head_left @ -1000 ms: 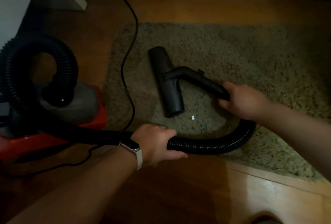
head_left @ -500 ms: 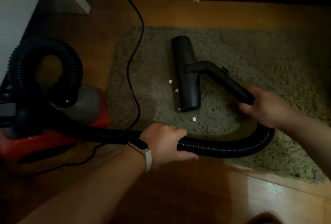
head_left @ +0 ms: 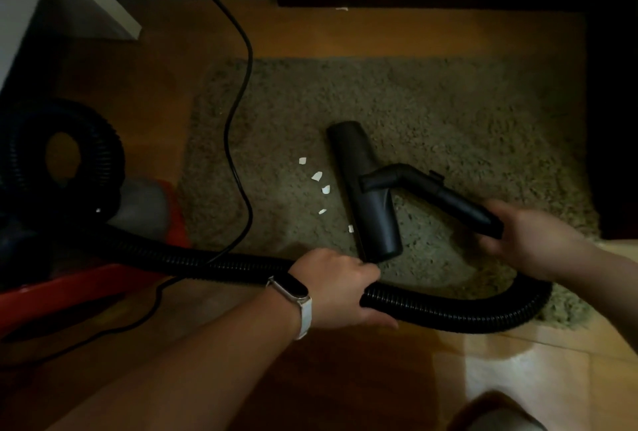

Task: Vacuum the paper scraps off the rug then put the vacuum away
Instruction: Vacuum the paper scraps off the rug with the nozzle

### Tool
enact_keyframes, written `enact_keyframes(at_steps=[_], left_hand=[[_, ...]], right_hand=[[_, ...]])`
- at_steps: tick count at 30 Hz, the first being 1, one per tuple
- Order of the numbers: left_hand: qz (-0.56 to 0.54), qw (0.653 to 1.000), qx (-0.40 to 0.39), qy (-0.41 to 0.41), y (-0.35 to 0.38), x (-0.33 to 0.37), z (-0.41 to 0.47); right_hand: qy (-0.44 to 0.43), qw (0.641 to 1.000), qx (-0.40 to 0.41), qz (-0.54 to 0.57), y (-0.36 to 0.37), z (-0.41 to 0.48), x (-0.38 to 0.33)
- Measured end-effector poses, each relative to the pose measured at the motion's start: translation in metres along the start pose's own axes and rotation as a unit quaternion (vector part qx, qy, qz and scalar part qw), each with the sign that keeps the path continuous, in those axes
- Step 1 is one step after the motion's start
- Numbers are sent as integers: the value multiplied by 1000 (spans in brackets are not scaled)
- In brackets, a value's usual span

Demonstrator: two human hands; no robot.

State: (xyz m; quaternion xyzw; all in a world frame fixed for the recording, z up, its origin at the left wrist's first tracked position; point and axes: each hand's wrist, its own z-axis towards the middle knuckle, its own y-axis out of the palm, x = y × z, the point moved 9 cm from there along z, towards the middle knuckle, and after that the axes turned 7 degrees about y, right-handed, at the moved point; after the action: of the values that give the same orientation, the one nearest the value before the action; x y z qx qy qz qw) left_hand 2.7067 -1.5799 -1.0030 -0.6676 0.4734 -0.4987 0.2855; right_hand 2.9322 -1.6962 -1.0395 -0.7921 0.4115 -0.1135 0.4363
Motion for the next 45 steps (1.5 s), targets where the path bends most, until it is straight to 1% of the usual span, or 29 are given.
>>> enact_keyframes(at_steps=[3, 6, 8, 18, 23, 27, 32, 37, 40, 42, 45], left_hand=[[-6, 1000, -15, -1, 5, -2, -2], [-3, 999, -40, -8, 12, -8, -11], [-9, 999, -48, -23, 17, -15, -20], [-30, 995, -39, -86, 16, -46, -63], [-40, 992, -46, -109, 19, -54, -74], [-40, 993, -35, -102, 18, -53, -71], [-42, 995, -19, -92, 7, -49, -54], [-12, 999, 18, -36, -8, -21, -17], [-9, 1000, 24, -13, -9, -7, -2], [-4, 1000, 24, -2, -9, -2, 3], [3, 1000, 8, 4, -6, -1, 4]], right_hand=[[12, 999, -9, -29, 8, -1, -5], [-13, 999, -16, -39, 18, -2, -23], [-23, 999, -6, -45, 20, 1, -38], [-69, 993, 16, -91, 16, 37, -123], [-92, 992, 22, -87, 17, 45, -141], [-104, 993, 16, -48, 18, 43, -130], [-76, 997, 12, 26, 8, 34, -83], [-38, 999, 25, 9, -4, 18, -25], [-12, 999, 29, 9, -7, 11, 2], [-4, 999, 33, 10, -7, 7, 11], [7, 1000, 16, -8, 2, 2, 13]])
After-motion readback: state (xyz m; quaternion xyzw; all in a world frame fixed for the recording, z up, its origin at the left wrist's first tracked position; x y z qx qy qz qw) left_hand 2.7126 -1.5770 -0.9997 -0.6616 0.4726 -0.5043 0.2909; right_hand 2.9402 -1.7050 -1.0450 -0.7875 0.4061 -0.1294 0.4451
